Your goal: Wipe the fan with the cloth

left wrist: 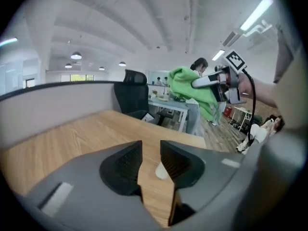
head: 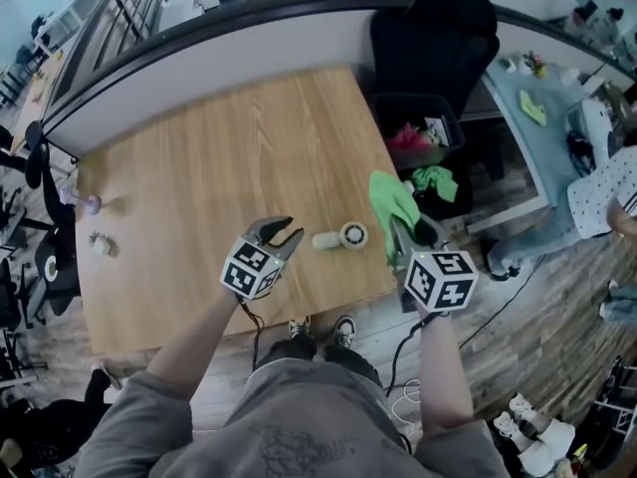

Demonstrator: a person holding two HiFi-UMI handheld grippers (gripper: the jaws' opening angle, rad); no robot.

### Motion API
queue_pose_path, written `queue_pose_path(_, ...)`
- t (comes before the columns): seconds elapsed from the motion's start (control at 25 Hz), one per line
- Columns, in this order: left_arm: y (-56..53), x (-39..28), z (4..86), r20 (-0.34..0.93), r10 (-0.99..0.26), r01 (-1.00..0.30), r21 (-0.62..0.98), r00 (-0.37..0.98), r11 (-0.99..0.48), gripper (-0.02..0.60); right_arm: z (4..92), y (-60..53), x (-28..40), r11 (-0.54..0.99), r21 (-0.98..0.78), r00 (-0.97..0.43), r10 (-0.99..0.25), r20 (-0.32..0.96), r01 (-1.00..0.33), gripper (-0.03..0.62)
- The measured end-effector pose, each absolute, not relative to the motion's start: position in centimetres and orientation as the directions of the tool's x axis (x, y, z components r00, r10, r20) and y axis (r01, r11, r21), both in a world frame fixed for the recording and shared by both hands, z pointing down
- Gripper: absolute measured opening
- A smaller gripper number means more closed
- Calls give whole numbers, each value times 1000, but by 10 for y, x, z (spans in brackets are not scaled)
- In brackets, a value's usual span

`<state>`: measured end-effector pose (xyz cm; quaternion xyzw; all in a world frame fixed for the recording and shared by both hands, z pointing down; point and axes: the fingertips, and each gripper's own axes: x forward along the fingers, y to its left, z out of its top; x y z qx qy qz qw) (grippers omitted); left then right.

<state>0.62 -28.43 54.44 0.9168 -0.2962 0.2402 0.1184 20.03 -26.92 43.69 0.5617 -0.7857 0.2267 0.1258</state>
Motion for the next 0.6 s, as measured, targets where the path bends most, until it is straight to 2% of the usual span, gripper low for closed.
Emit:
queue_pose_path(0.04, -289, 6, 521, 486, -518, -601, 20, 704, -799, 108, 419, -268, 198, 275, -212, -342, -840, 421, -938, 98)
queue_pose_path(0.12, -296, 4, 474, 432, -592, -618, -97, 680, -780, 34, 384, -264, 195, 290, -205, -347, -866, 359, -935, 98)
queue_pose_path(0.16, -298, 5, 450, 399, -622, -628, -134, 674, -766, 21, 367, -261, 193, 297, -201, -350, -878, 328, -933, 98)
queue_pose_path(0.44, -275, 14, 308, 158, -673, -636, -232, 722, -736, 12, 263, -225, 187, 336, -131, -352, -926, 132, -933, 98)
queue_pose_path(0.6, -252, 16, 263, 106, -659, -617, -267, 745, -740, 5, 223, -200, 185, 336, -99, -342, -938, 53, -937, 98)
